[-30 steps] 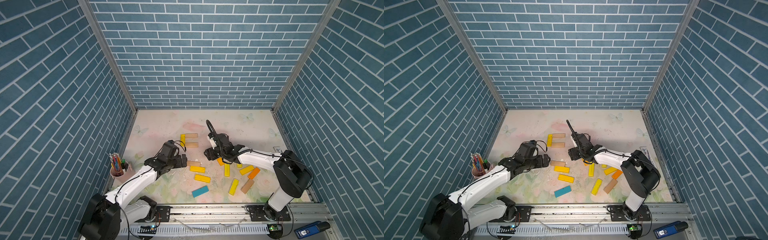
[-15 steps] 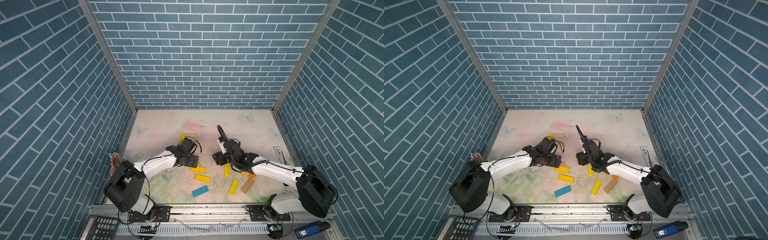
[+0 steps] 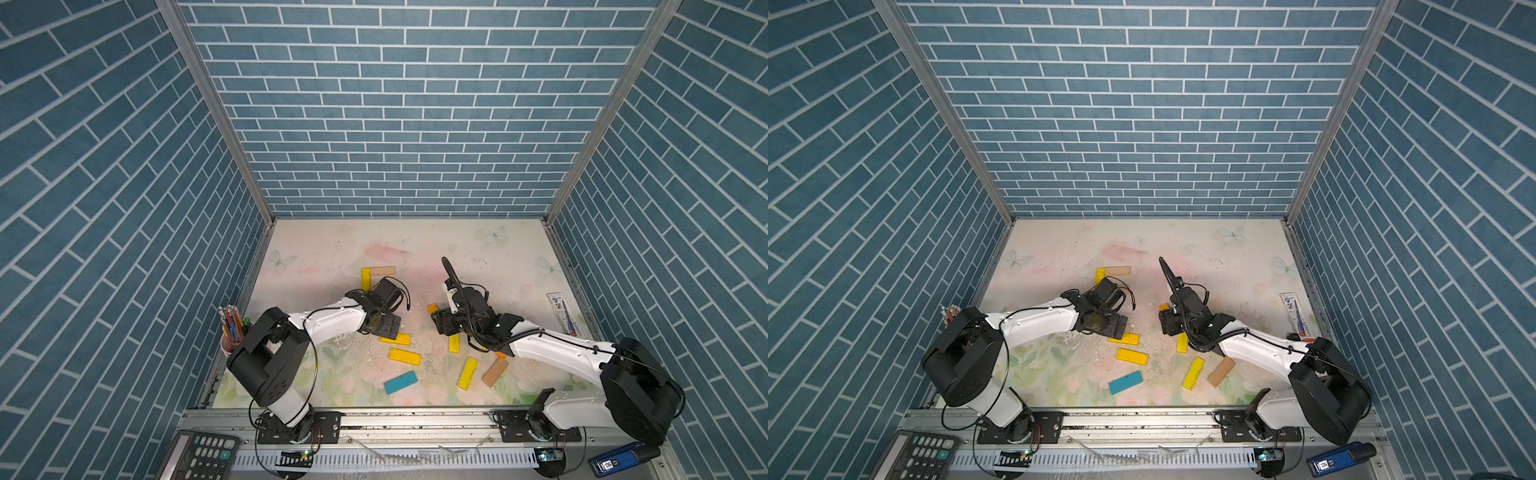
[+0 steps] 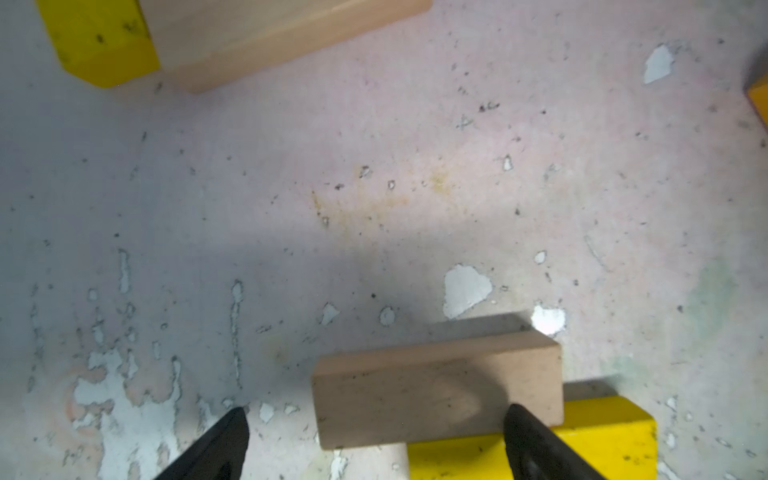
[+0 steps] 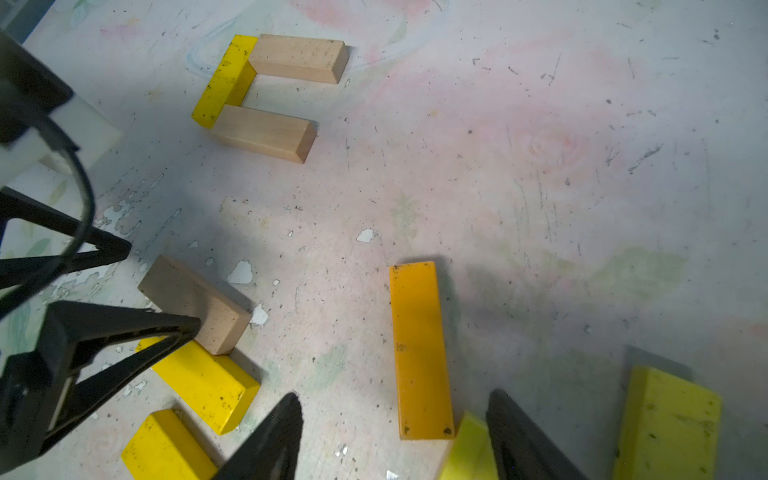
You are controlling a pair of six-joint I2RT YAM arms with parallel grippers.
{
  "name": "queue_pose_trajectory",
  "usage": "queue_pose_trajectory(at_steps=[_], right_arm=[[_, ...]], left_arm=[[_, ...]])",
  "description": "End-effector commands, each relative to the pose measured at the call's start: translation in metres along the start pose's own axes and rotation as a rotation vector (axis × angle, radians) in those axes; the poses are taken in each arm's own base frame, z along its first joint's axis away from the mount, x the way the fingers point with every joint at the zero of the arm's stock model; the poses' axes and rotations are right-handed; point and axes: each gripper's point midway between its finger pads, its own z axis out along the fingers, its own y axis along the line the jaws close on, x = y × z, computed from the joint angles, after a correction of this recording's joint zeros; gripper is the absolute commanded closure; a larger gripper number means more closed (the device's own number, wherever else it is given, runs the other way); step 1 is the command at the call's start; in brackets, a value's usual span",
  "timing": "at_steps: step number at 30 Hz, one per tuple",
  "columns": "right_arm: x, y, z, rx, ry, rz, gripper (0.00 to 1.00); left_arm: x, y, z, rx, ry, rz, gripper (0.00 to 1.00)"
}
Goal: Assemble the number 8 with building blocks
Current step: Pick up the building block from the center of the board.
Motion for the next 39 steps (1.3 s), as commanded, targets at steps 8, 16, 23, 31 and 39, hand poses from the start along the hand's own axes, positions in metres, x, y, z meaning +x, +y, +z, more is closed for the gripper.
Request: queue_pose_trajectory(at_steps=[8,16,23,31,39], right_arm=[[-0.003,0.006,0.0,-0.028,-0.029,0.04,0.28],[-0.006,0.004,-0.006,-0.019,-0.04,0.03,0.28],[-0.005,0.003,-0.005,-0.006,-0.025,0.014,0.28],[-0.007,0.001,-0.004,0.006,-0.021,0.007,0.28],[-0.008,0.002,-0.002,0.011,-0.016,-0.007,0.28]], left_arm=[[0.031,0.042,-0.022,-0.157,0.015,-0.085,0.07],[0.037,0.045,-0.01,-0.194,0.088,-0.078,0.1],[0.032,0.033,0.001,-0.145,0.106,-0.064,0.1],[0.021,0.01,0.009,-0.044,0.118,0.002,0.04],[0.012,0.01,0.011,-0.065,0.119,0.067,0.01]])
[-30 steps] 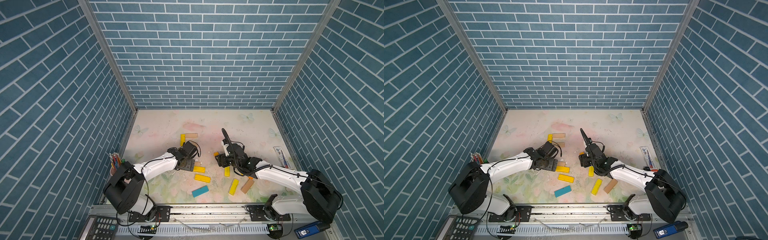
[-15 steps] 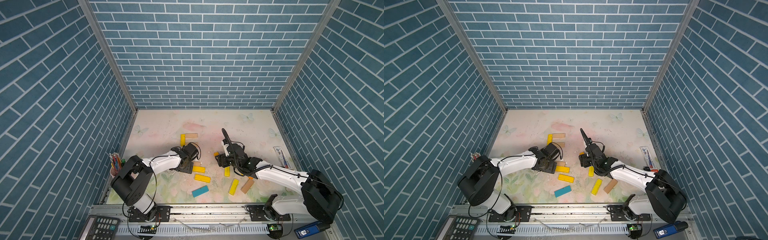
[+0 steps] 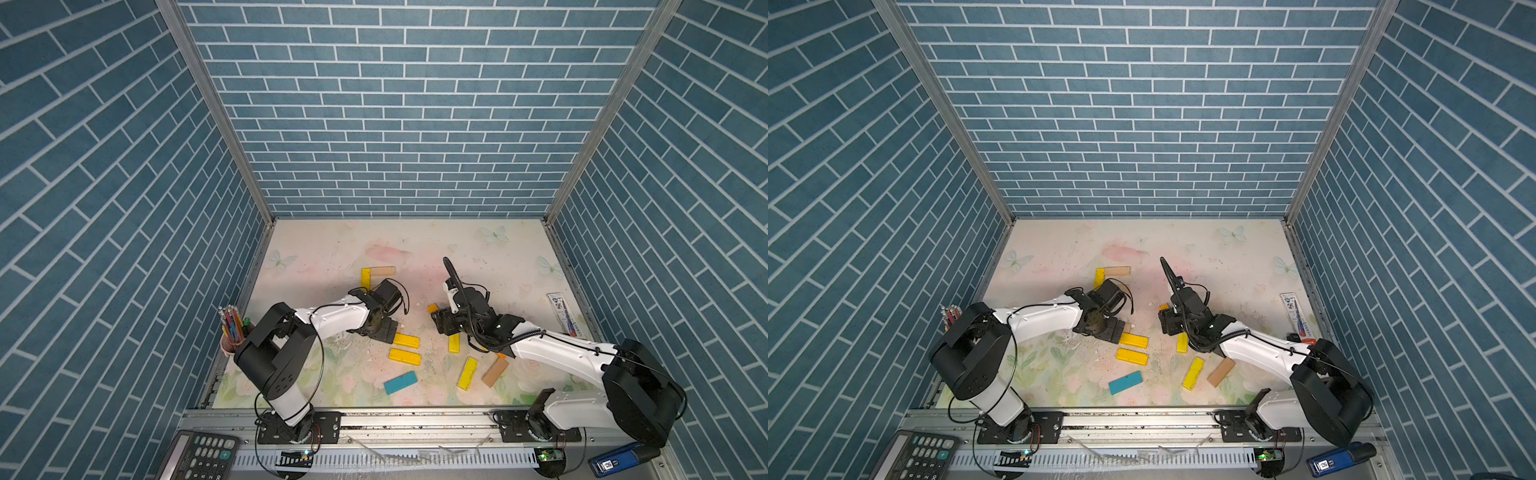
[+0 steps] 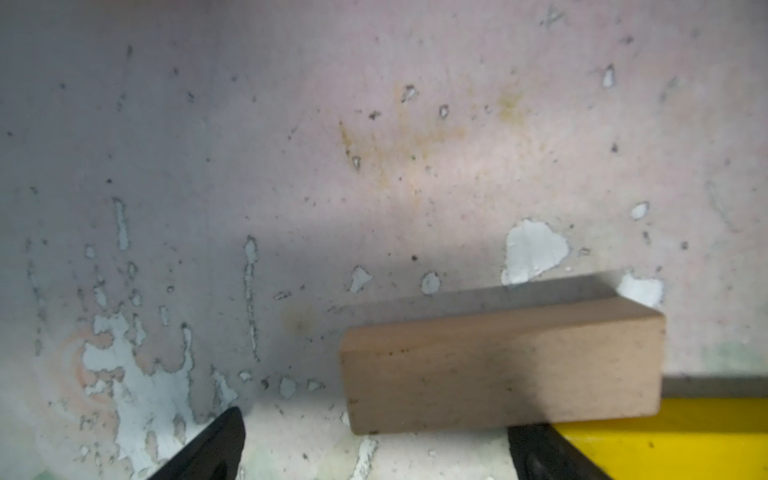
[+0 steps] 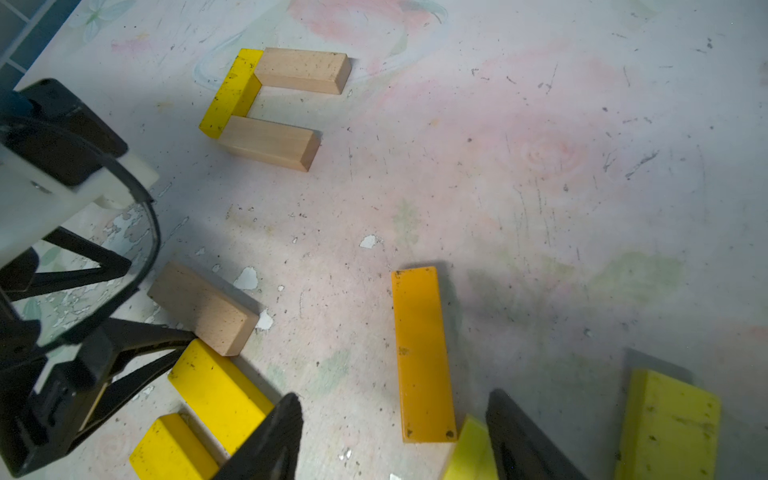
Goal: Assemble the number 8 with building blocks
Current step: Pick up the building block from the center of the board.
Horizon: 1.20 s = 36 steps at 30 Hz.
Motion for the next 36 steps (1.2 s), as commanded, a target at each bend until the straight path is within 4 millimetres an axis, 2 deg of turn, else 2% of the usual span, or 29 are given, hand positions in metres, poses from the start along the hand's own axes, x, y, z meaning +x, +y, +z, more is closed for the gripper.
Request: queue_pose_trajectory(at_steps=[1,12,16,23,30,36], right_arm=[[-0.006,0.001,0.0,0.014,-0.004,-0.012,0.28],[-0.007,0.001,0.002,0.013,-0.004,-0.009,0.28],[-0.004,0.0,0.001,0.017,-0.001,-0.01,0.28],[-0.001,-0.001,0.003,0.019,0.004,-0.004,0.28],[0.0,-0.001,0.005,0.019,0.008,-0.001,0.28],[0.001,0.0,0.008,0.015,0.014,0.003,0.28]], left_arm=[[-0.004,0.001,0.003,-0.02,0.018,0.041,0.0],[-0.029,-0.005,0.011,-0.043,-0.007,0.061,0.0],[-0.031,-0.014,0.015,0.003,-0.01,0.068,0.09],[-0.019,-0.026,0.021,0.087,0.017,0.09,0.33],[0.001,-0.019,0.017,0.092,0.039,0.093,0.4],[0.01,-0.021,0.015,0.124,0.042,0.095,0.54]])
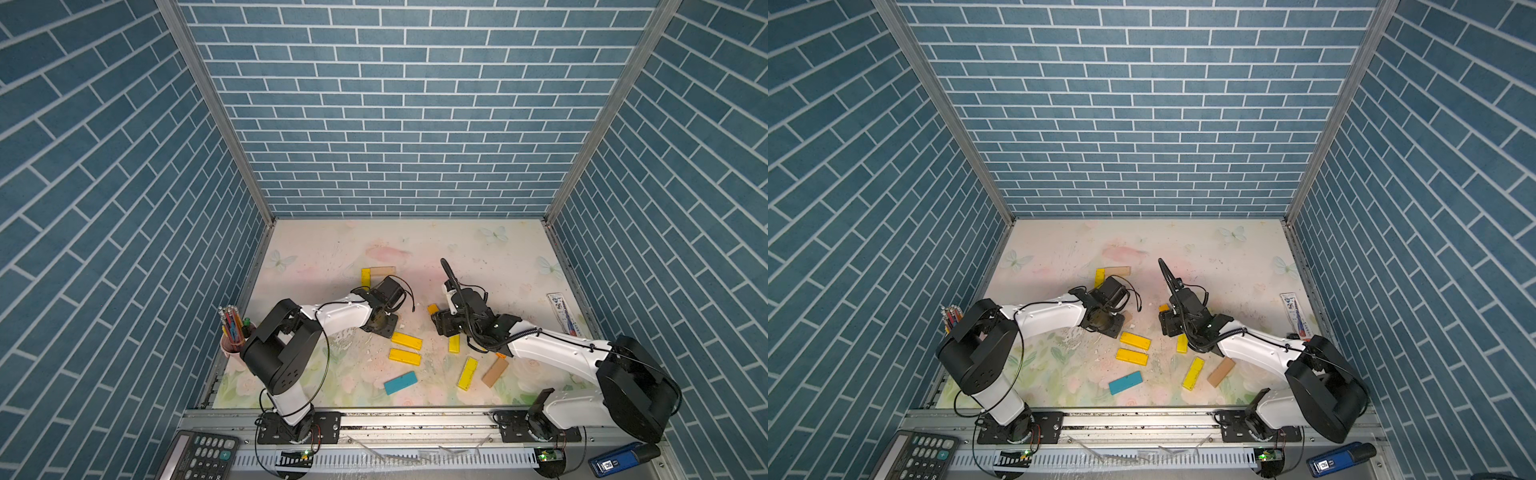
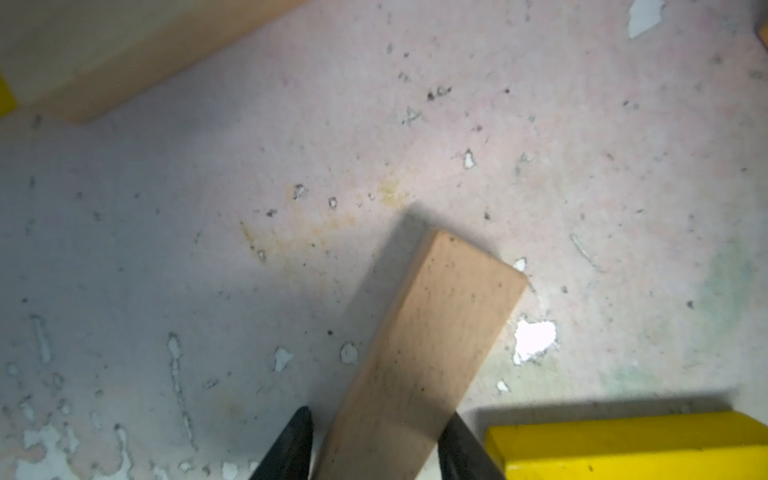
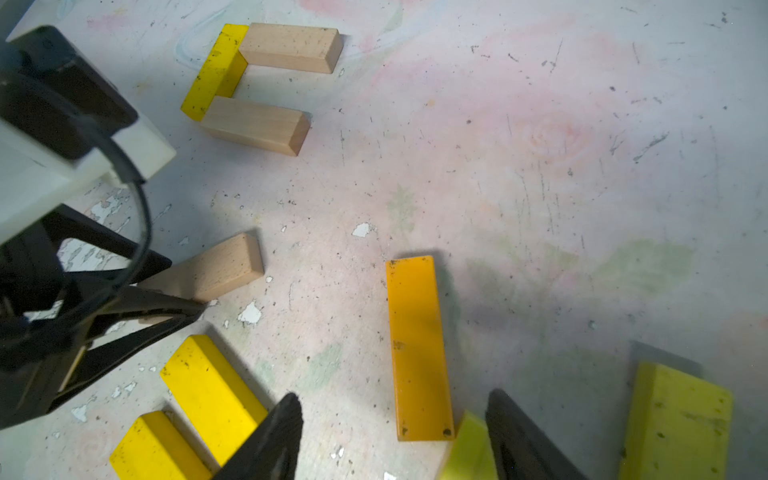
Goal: Assemble the number 8 with building blocks
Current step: Pick up the building block from the center of the board.
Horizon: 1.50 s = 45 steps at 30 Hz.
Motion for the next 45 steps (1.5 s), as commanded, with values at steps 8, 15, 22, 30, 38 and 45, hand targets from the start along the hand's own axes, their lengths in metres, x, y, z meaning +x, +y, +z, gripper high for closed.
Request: queue_pose_trajectory(at_steps=[8,15,22,30,38,45], right_arm=[[-0.005,0.001,0.0,0.007,-0.013,0.008,0.28],[-0.006,0.001,-0.005,0.001,-0.025,0.021,0.28],[-0.013,0.011,-0.01,-0.052,-0.05,0.034,0.28],[-0.02,0.014,-0.019,-0.075,-0.078,0.037,0.28],[-0.024,0.012,-0.026,-0.064,-0.101,0.037,0.28],[-0.023,0.007,-0.029,-0.041,-0.107,0.036,0.28]], left_arm=[[0.022,0.003,0.008,-0.003,0.085,-0.011,0.65],[0.034,0.014,0.005,-0.03,0.073,-0.097,0.67],[0.05,0.032,0.004,-0.026,0.086,-0.191,0.68],[0.06,0.062,-0.001,-0.033,0.086,-0.311,0.68],[0.053,0.076,-0.001,-0.05,0.1,-0.354,0.68],[0.045,0.086,0.001,-0.072,0.106,-0.376,0.68]])
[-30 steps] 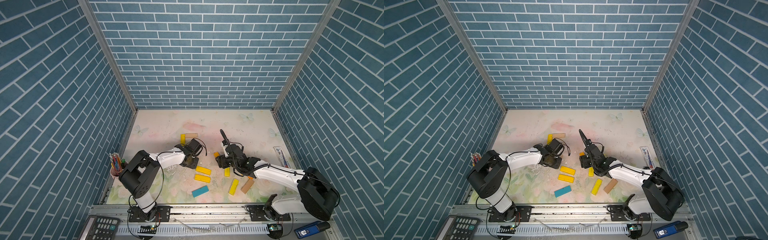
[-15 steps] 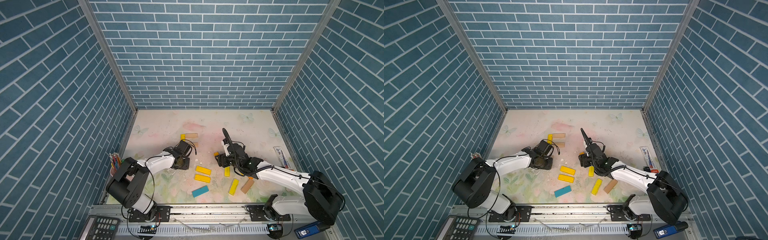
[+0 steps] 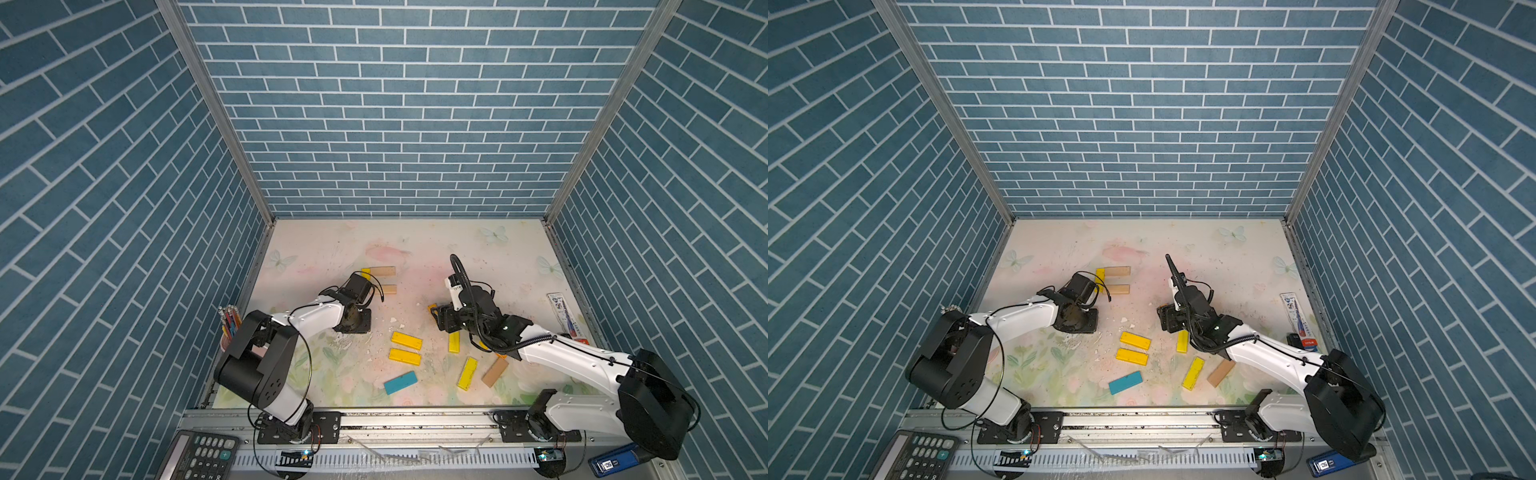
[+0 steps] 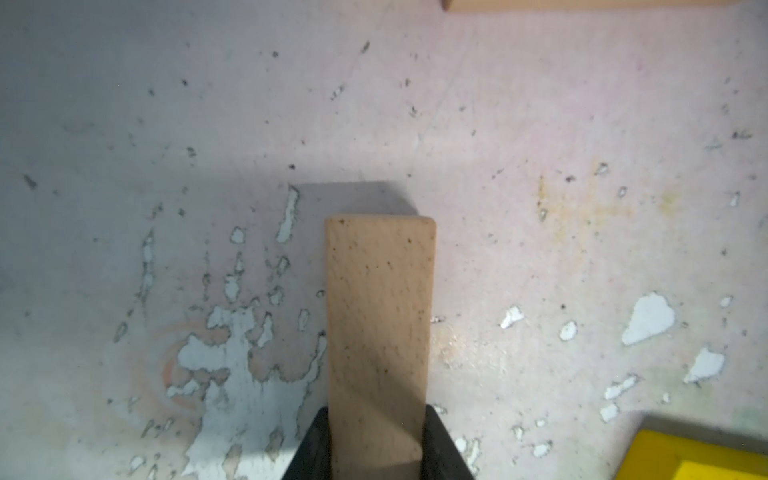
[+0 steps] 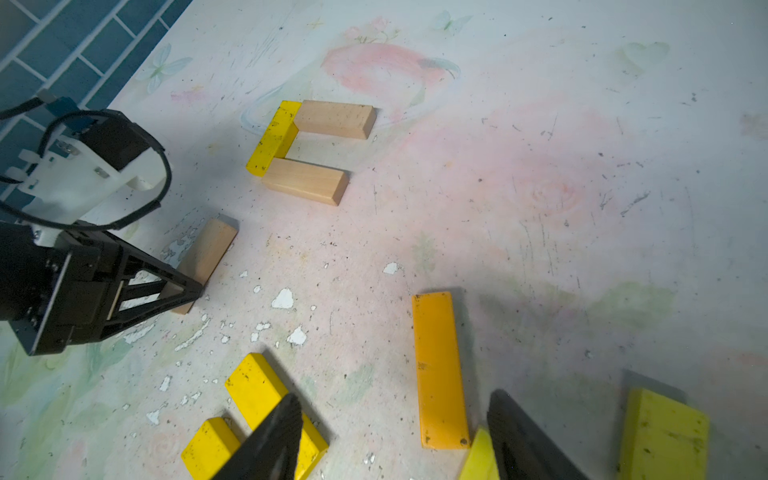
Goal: Assemble the number 8 with building blocks
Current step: Pick up the building block from the center of the board, then assemble the building block at the center of the board.
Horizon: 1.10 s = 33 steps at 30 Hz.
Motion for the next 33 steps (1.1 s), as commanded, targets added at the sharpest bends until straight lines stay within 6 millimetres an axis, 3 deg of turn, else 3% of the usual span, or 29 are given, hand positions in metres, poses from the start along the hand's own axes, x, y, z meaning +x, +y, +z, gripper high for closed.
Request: queue_pose_trajectory(at_steps=[1,11,33], right_arm=[[0.004,-0.006,-0.004,0.026,-0.002,0.024,0.28],[0.003,-0.009,-0.005,0.052,0.008,0.018,0.28],[0.003,-0.011,-0.006,0.064,0.006,0.016,0.28]], left_arm=[[0.016,0.019,0.011,-0.064,0.089,-0.017,0.67],[-0.008,0.014,0.016,-0.077,0.082,-0.014,0.67],[-0.031,0.001,0.027,-0.049,0.082,-0.002,0.65]])
